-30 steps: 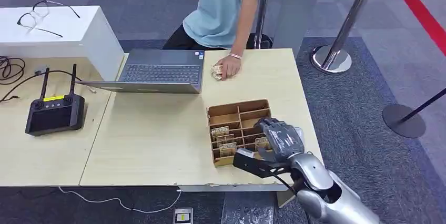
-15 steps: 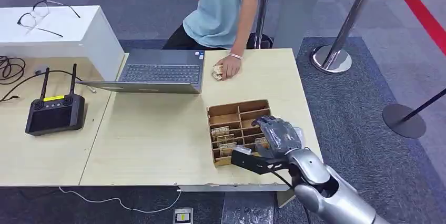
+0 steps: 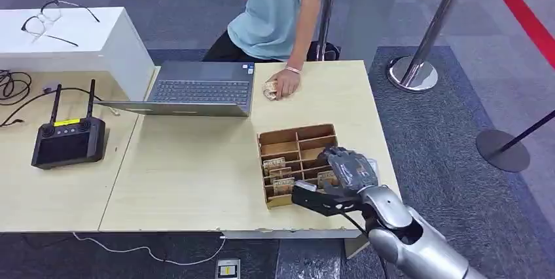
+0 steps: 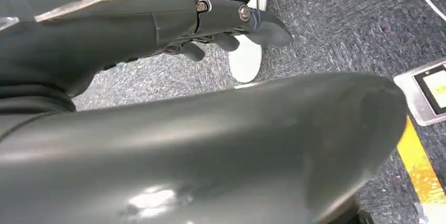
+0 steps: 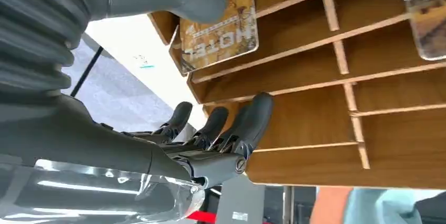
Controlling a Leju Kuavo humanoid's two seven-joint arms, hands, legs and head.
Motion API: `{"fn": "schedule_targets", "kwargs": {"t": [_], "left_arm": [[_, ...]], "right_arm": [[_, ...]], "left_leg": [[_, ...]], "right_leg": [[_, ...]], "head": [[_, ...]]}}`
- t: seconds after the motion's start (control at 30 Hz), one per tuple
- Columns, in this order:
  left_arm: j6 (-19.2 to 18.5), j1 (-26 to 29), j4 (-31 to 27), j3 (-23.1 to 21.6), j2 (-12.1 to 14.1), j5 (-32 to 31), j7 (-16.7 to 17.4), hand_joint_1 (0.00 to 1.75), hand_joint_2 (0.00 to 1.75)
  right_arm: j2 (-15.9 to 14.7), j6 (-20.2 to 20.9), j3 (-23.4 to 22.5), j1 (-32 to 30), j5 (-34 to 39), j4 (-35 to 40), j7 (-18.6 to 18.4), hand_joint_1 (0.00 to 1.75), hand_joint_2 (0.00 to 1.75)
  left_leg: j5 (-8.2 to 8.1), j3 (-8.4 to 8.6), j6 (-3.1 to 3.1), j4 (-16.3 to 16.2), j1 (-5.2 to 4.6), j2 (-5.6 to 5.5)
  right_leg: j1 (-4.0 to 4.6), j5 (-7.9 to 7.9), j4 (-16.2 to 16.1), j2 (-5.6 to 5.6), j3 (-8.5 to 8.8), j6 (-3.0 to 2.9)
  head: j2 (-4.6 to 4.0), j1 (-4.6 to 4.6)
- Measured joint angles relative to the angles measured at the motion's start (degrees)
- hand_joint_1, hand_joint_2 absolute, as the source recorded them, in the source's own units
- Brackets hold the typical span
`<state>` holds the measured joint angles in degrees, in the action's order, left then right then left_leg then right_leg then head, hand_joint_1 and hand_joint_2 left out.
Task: Pass the card to the sensor for recognition and then transmit it.
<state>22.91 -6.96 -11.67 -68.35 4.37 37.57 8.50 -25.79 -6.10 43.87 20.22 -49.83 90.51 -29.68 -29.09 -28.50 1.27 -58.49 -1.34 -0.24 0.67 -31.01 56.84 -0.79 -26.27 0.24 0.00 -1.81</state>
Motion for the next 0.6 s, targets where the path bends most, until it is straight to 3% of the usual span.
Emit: {"fn": "schedule_targets", "kwargs": {"t": [0.6], "left_arm": [[-0.2, 0.0, 0.0, 0.0, -0.3, -0.5, 0.0, 0.0, 0.0]], "right_arm": [[-0.9, -1.3, -0.6, -0.4, 0.4, 0.3, -0.5, 0.65, 1.75]], "left_leg": [[0.0, 0.0, 0.0, 0.0, 0.0, 0.0]], "right_leg": [[0.0, 0.0, 0.0, 0.0, 0.01, 0.0]], "head": [[0.0, -0.02]]}}
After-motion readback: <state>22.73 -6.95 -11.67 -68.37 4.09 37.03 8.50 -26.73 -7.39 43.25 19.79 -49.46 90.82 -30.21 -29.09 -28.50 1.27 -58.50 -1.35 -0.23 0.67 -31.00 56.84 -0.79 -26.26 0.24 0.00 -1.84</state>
